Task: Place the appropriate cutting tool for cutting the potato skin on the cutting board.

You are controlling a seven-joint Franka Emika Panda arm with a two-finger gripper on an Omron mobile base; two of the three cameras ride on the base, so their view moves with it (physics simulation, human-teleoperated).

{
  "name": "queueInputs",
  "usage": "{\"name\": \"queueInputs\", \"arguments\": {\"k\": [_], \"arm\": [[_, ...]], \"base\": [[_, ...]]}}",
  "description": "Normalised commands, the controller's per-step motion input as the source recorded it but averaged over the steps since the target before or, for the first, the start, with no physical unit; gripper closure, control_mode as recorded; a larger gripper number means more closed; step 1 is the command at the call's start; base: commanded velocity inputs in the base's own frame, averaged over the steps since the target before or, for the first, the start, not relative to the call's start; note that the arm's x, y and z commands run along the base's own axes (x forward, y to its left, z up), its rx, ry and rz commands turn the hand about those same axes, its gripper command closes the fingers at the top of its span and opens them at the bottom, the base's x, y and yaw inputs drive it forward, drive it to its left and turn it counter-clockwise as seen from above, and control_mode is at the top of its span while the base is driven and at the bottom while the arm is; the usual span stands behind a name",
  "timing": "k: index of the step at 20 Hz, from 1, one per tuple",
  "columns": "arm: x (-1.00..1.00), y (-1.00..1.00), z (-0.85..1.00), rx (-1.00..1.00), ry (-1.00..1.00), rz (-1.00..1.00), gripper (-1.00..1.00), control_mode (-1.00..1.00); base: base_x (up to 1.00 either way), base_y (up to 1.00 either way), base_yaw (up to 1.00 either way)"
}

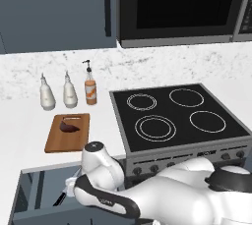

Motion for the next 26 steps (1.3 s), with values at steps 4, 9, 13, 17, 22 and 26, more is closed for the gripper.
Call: {"name": "queueInputs", "arguments": {"k": [4,9,13,17,22,26], "arm": [[0.1,0.0,0.04,0.0,-0.11,0.06,-1.0,-1.0],[0.22,0.0,-0.01,0.0,-0.08,0.03,-1.0,-1.0],[0.32,-0.01,-0.16,0.0,-0.02,0.0,-1.0,-1.0],[0.09,0.0,-0.28,0.0,0.0,0.0,-1.0,-1.0],[-0.14,0.0,-0.27,0.0,0.01,0.0,-1.0,-1.0],[-0.27,0.0,-0.18,0.0,0.01,0.0,-1.0,-1.0]], "base": [[0.0,0.0,0.0],[0.0,0.0,0.0],[0.0,0.0,0.0],[0.0,0.0,0.0],[0.0,0.0,0.0],[0.0,0.0,0.0]]}}
